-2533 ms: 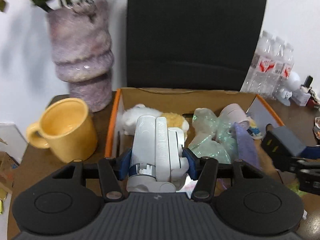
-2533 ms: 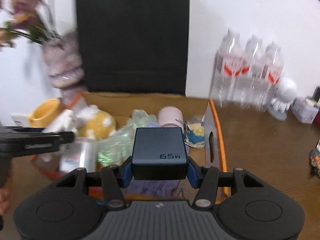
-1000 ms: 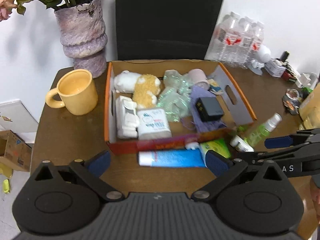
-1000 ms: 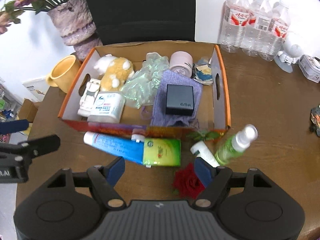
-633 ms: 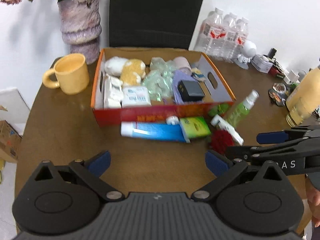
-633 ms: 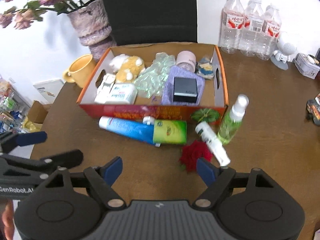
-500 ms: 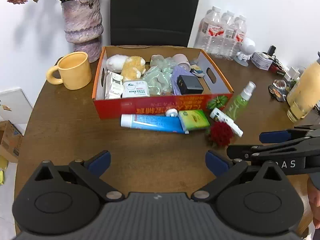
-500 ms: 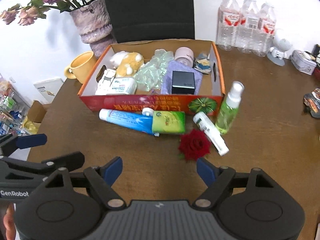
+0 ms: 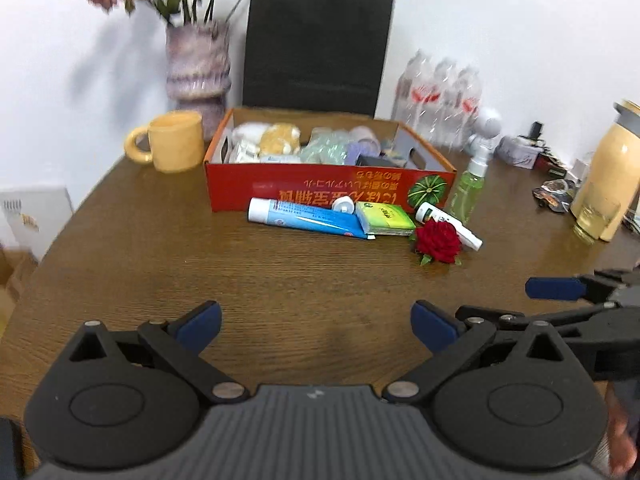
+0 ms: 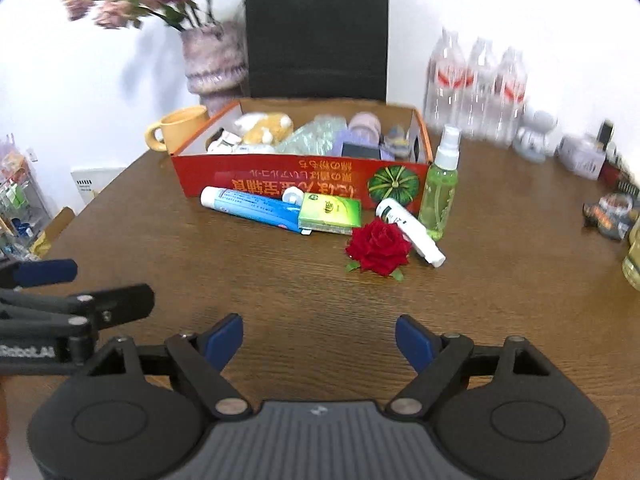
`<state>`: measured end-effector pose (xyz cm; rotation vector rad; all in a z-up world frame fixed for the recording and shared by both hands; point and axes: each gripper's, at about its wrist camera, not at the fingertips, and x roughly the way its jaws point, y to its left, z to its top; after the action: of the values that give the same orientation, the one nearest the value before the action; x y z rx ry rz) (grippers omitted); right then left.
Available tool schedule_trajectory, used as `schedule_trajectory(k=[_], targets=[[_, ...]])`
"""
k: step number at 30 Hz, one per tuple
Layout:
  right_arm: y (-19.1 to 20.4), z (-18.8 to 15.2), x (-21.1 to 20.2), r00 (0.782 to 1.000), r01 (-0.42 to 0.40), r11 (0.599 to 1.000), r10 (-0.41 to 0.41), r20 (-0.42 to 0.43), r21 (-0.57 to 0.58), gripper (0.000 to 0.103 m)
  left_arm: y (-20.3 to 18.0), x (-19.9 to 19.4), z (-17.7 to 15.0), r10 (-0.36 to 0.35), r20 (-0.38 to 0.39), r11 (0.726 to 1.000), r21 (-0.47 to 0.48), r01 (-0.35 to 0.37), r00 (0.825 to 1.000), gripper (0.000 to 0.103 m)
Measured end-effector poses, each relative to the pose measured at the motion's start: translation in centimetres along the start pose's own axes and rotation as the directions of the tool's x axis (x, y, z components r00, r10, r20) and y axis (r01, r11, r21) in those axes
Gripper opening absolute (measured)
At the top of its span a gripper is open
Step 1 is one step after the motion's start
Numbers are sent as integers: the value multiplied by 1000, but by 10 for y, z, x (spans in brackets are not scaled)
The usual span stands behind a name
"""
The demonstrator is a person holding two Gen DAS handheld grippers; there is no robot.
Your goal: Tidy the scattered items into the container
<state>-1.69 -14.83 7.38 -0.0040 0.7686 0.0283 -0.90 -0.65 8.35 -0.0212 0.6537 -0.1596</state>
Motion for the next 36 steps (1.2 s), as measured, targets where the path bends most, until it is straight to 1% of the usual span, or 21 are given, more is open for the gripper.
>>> schedule_trajectory(k=[1,3,5,7,9,10,12,14,16,19,20,22,25,36], targets=[[2,-11,0,999,7,1000,-6,33,-17,85,1,0,-11,12,23,1000,10,-12,1000,103],[2,-30,4,997,3,1000,-1,78,-27,85,3,7,-26,30,26,1000,2,-31,999,103],[0,-41,12,995,10,1000,-9,96,-3,85,4,13,-36,37,15,999,-8,-37,999,103],[-5,-48,21,995,25,998,-30,94,52,85,4,18,-40,40,5,999,-16,-40,999,103],[-8,-52,28,996,7,997,-14,84,75,85,2,20,-45,50,30,999,-8,-50,998,103],[-8,-53,31,997,7,997,-13,75,73,85,0,21,-48,59,42,998,6,-59,997,103],[-5,-57,34,996,24,998,-29,85,58,86,-3,24,-54,58,46,998,30,-59,997,103],[-2,-61,36,995,44,998,-47,86,38,91,-6,31,-59,61,29,997,49,-63,998,103],[1,-64,38,995,59,998,-61,78,33,91,-7,39,-59,65,-16,996,65,-64,998,103],[1,-65,39,993,86,996,-88,83,28,93,-4,47,-57,63,-36,997,57,-60,997,103],[0,-65,40,992,92,995,-94,81,27,96,-3,49,-56,62,-41,997,52,-60,997,103],[-4,-64,44,991,112,992,-117,72,63,103,-2,52,-55,63,-47,997,51,-60,997,103],[-6,-64,45,991,115,990,-121,66,87,103,-2,53,-55,63,-47,997,55,-61,997,103],[-8,-64,46,990,116,989,-122,66,91,103,-3,53,-54,67,-47,996,53,-65,997,103]])
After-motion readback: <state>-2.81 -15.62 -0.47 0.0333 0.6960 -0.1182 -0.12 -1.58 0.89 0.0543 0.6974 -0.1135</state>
